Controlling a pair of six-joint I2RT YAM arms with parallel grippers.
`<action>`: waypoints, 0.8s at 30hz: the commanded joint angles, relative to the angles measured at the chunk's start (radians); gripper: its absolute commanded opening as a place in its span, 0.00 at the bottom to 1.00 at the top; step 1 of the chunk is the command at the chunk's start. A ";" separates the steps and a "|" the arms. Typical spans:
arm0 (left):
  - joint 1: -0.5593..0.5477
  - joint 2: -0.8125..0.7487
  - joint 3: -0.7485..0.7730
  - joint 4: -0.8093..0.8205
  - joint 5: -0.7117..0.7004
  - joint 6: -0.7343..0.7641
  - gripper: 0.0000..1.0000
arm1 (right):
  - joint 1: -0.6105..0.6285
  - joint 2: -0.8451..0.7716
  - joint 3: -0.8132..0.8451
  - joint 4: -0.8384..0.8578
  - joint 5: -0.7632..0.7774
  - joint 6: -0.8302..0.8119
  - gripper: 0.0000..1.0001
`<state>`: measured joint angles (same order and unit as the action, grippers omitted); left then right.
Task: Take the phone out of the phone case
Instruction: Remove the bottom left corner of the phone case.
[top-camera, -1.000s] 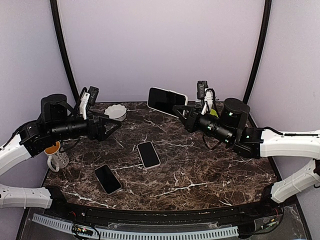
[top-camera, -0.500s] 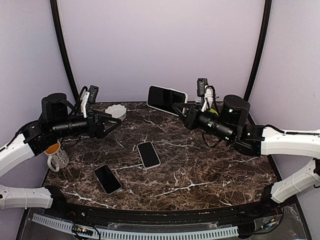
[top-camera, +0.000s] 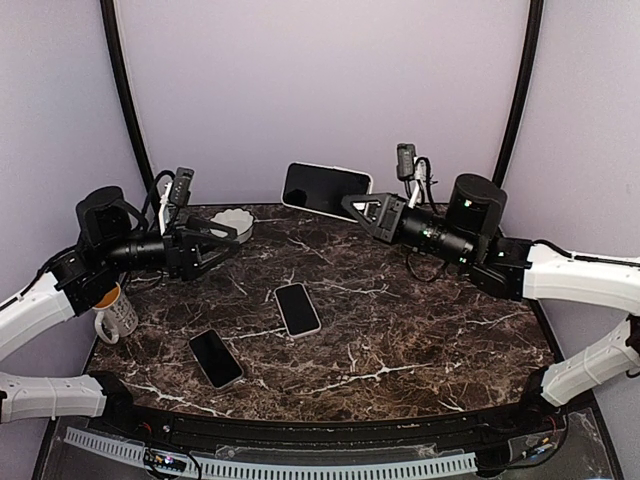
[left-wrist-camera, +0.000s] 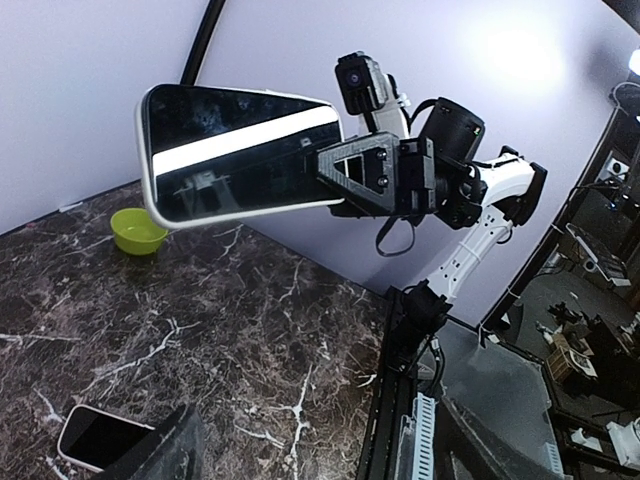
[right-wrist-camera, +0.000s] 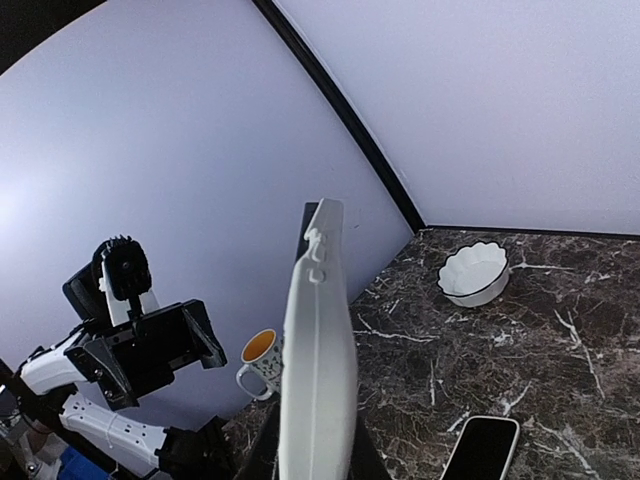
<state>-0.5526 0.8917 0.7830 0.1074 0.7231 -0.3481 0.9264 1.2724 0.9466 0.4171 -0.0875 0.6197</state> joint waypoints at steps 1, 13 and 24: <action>0.007 0.008 -0.021 0.116 0.124 -0.035 0.78 | -0.008 0.000 0.071 0.143 -0.117 0.048 0.00; 0.006 0.076 0.000 0.268 0.196 -0.110 0.63 | -0.008 0.036 0.090 0.255 -0.326 0.146 0.00; 0.007 0.114 0.010 0.379 0.287 -0.163 0.44 | -0.008 0.074 0.108 0.308 -0.432 0.216 0.00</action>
<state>-0.5522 1.0153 0.7685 0.4129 0.9627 -0.4923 0.9218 1.3369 1.0000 0.5713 -0.4625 0.7963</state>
